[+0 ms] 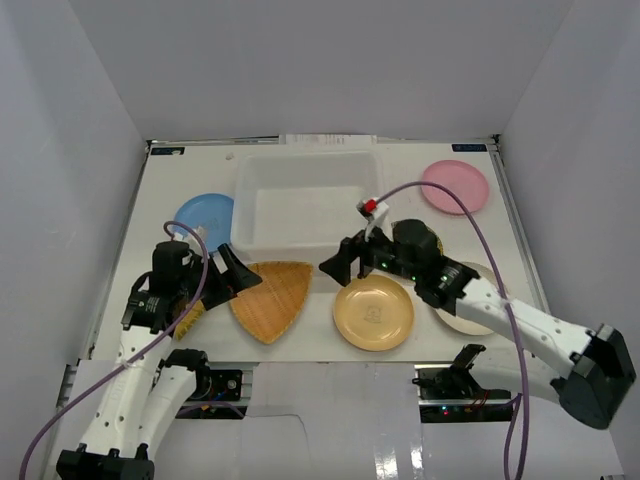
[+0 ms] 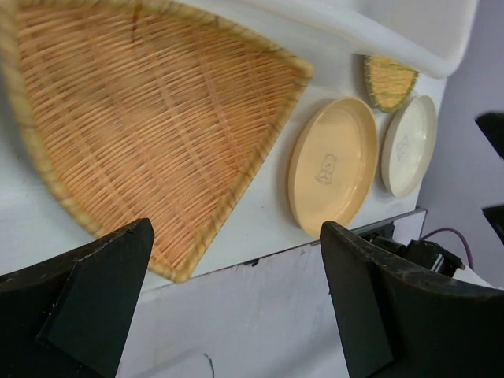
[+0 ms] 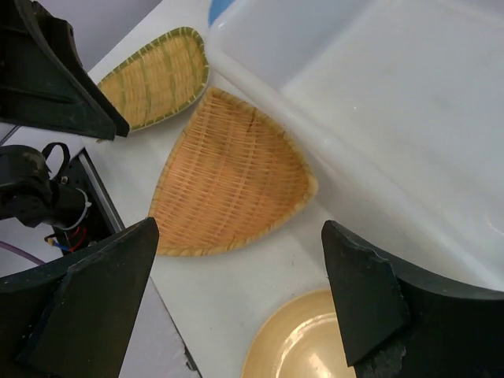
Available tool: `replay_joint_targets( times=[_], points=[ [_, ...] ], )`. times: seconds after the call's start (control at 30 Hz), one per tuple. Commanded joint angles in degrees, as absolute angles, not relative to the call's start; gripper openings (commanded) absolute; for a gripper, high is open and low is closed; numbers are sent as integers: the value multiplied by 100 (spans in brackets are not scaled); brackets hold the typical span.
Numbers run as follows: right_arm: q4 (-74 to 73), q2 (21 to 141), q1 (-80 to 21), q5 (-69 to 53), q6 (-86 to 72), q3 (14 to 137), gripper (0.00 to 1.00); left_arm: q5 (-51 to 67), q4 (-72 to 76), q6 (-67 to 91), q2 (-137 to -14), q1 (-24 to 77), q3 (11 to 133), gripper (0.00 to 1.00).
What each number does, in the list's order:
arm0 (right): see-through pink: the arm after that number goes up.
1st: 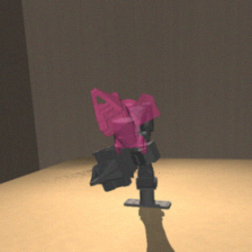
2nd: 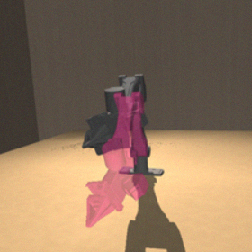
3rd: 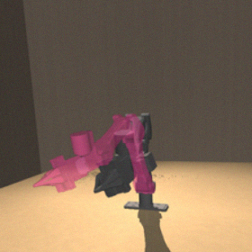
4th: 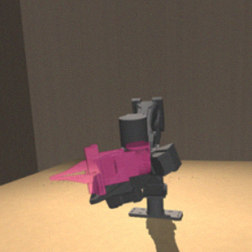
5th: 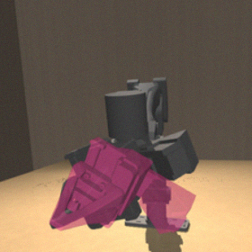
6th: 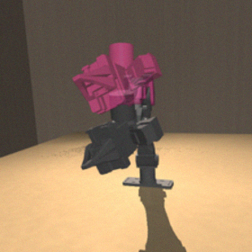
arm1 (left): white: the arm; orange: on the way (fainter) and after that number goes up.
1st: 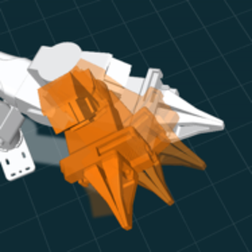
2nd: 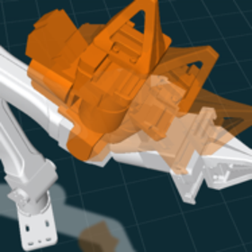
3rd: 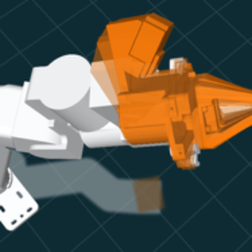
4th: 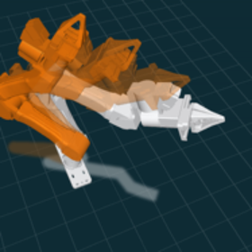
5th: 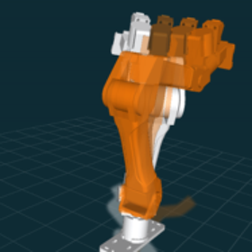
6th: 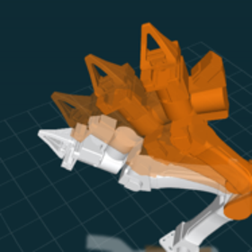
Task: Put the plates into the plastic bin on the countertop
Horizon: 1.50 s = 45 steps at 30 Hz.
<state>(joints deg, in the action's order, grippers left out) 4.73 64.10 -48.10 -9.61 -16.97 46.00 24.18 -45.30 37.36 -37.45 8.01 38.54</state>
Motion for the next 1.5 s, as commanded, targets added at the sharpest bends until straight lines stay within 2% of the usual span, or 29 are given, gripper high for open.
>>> replay_joint_targets(
  times=[0.0,0.1,0.23,0.43,0.63,0.67,0.8,0.93,1.03,1.13,1.27,1.3,1.37,1.4,1.47],
  points=[
    [519,5592,-4790,-362,-2390,3562,90,1883,-5657,3849,-3998,887,4201,98],
    [10,4783,-4755,156,-2539,3148,91,1662,-6115,4025,-4341,1063,4262,98],
    [-806,3904,-4755,640,-2610,2883,91,758,-6749,4376,-4535,1388,4482,98],
    [-1599,3148,-4746,861,-2864,2602,97,748,-6970,4983,-4447,1433,4184,98],
    [-2355,2681,-4737,1888,-3365,2417,100,1045,-6075,5651,-4465,1424,3377,98],
    [-2373,2698,-4729,1994,-3549,2330,96,1168,-5690,5738,-4578,1441,3097,98],
    [-2391,3005,-4571,2258,-3902,2233,91,1046,-5029,5897,-4947,1450,2849,98],
    [-2391,3024,-4035,2251,-4183,1952,90,1309,-3791,6266,-4896,1450,2251,98],
    [-2338,3084,-3499,1873,-4236,1653,94,1424,-3420,6380,-4860,1441,1830,95],
    [-2076,3199,-3086,1425,-4210,1337,95,1468,-3156,6398,-4799,1450,1601,80],
    [-1714,3515,-2892,801,-4184,1099,95,1459,-3111,6398,-4589,1441,1468,44],
    [-1679,3646,-2883,722,-4175,1099,93,1485,-3111,6398,-4536,1450,1459,30],
    [-1574,3761,-2883,625,-4140,1134,89,1564,-3155,6390,-4387,1450,1424,15],
    [-1538,3875,-2883,450,-4114,1160,88,1634,-3164,6390,-4342,1450,1406,2],
    [-1468,3998,-2883,299,-4026,1195,83,1863,-3339,6381,-4289,1459,1441,0]
  ],
)
